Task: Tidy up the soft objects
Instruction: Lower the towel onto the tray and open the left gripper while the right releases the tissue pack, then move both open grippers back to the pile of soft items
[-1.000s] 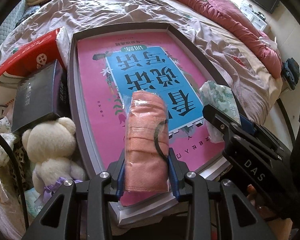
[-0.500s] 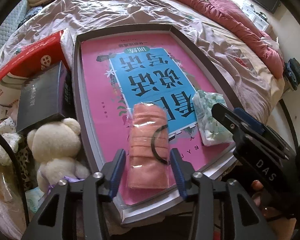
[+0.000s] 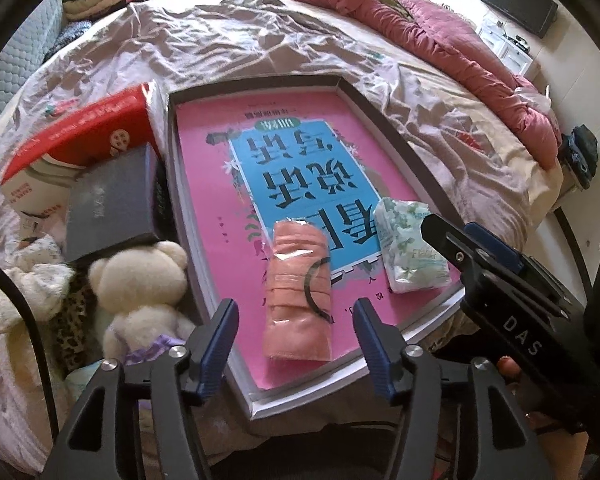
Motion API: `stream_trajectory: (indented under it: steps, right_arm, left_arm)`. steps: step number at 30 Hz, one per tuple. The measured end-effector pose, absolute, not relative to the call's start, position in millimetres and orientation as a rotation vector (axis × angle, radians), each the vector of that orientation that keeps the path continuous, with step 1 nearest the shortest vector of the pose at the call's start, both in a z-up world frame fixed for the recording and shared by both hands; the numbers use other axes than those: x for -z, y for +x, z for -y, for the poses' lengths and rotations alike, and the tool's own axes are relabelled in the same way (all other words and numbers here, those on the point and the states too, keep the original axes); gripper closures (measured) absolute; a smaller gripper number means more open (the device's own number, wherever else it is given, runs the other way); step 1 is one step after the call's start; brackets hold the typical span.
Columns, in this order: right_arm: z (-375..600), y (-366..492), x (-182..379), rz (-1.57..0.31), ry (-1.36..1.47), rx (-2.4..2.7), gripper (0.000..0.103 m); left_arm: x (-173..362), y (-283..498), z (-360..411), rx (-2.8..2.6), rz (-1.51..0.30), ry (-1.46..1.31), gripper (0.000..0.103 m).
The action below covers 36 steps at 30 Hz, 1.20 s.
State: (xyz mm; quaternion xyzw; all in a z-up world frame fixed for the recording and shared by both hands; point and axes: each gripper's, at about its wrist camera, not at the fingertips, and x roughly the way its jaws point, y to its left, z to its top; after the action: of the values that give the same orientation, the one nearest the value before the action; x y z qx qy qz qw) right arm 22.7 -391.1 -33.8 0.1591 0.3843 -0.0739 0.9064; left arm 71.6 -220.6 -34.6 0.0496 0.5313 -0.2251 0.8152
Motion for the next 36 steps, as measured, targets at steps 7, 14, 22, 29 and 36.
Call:
stream_trajectory:
  steps: [7, 14, 22, 29, 36]
  right_arm:
    - [388.3, 16.8, 20.0, -0.768, 0.323, 0.152, 0.04]
    - [381.8, 7.2, 4.8, -0.742, 0.314, 0.152, 0.026]
    - [368.9, 0.5, -16.9, -0.707, 0.282, 0.159, 0.025]
    - [353.7, -2.1, -35.1, -0.673, 0.259, 0.161, 0.024]
    - [340.0, -4.6, -50.8, -0.648, 0.238, 0.156, 0.024]
  left_arm:
    - [18.8, 65.4, 207.9, 0.444, -1.096, 0.104, 0.037]
    - [4.9, 59.6, 194.9, 0.411, -1.058, 0.091, 0.034]
    - [-16.2, 54.5, 177.1, 0.383, -1.008, 0.07, 0.032]
    - [-32.1, 50.4, 148.6, 0.349, -0.977, 0.061, 0.031]
    - [-48.6, 50.1, 113.7, 0.308, -0.953, 0.02, 0.031]
